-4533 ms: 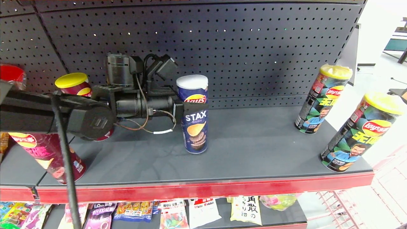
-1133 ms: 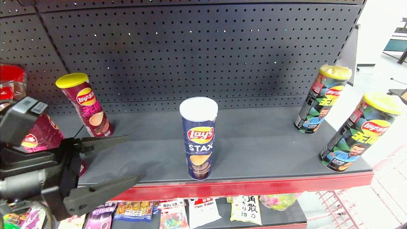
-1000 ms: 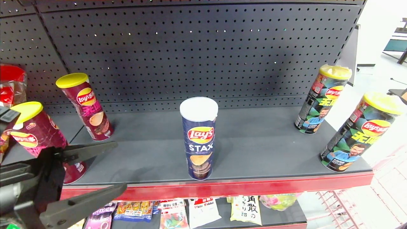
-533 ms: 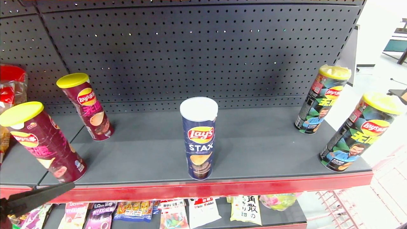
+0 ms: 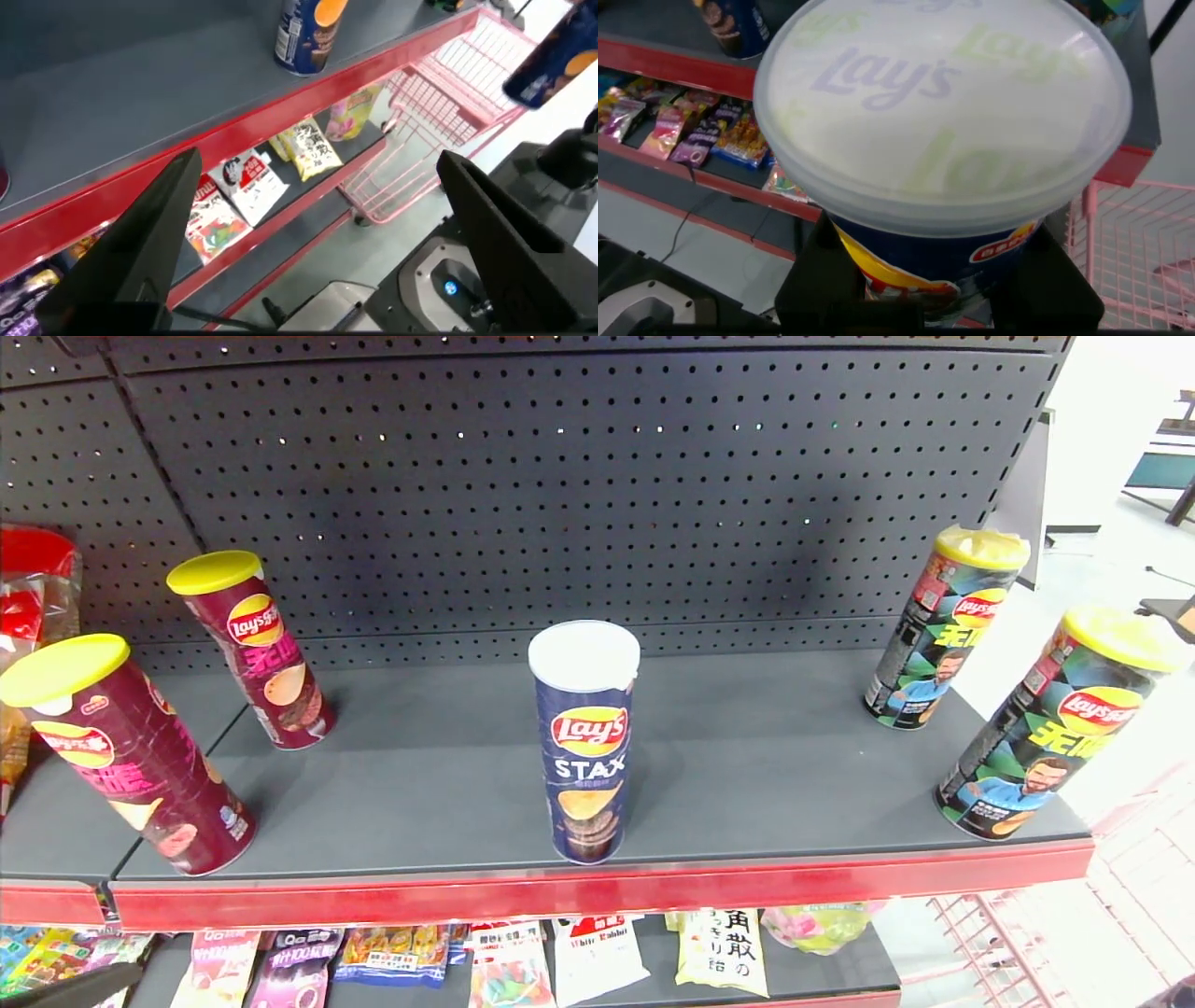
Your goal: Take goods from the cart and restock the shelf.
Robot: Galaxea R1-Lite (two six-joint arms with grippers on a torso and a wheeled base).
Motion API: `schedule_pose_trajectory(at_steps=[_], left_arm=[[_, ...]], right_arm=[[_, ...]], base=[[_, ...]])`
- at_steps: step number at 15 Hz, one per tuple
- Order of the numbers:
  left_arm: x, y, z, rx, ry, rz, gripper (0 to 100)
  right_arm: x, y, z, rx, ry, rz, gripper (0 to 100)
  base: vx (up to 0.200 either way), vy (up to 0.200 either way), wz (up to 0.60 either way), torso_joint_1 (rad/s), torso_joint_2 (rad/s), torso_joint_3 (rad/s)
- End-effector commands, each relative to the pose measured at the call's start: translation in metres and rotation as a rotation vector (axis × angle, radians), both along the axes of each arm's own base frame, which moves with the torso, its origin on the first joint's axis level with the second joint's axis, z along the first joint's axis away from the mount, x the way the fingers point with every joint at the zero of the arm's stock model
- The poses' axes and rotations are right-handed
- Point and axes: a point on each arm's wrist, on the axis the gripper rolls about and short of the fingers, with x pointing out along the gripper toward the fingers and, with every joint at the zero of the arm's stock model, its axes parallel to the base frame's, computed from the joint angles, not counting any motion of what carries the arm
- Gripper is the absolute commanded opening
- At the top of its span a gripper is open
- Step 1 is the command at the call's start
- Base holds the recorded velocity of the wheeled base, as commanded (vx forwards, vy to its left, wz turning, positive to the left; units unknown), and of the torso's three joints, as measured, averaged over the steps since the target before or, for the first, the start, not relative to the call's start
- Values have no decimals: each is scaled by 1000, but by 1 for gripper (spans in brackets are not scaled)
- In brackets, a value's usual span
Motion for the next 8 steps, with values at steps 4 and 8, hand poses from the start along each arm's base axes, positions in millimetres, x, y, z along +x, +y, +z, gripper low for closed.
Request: schedule_pose_trajectory(at_steps=[4,8], left_arm=[[3,-1,-6,44,11,-25,100],[4,-1,-6,53,21,-21,100]], right_arm=[[52,6,53,4,103,219,0],[104,20,77,-38,107,348,0]], base=[[0,0,0,0,0,0],[0,0,0,0,0,0]])
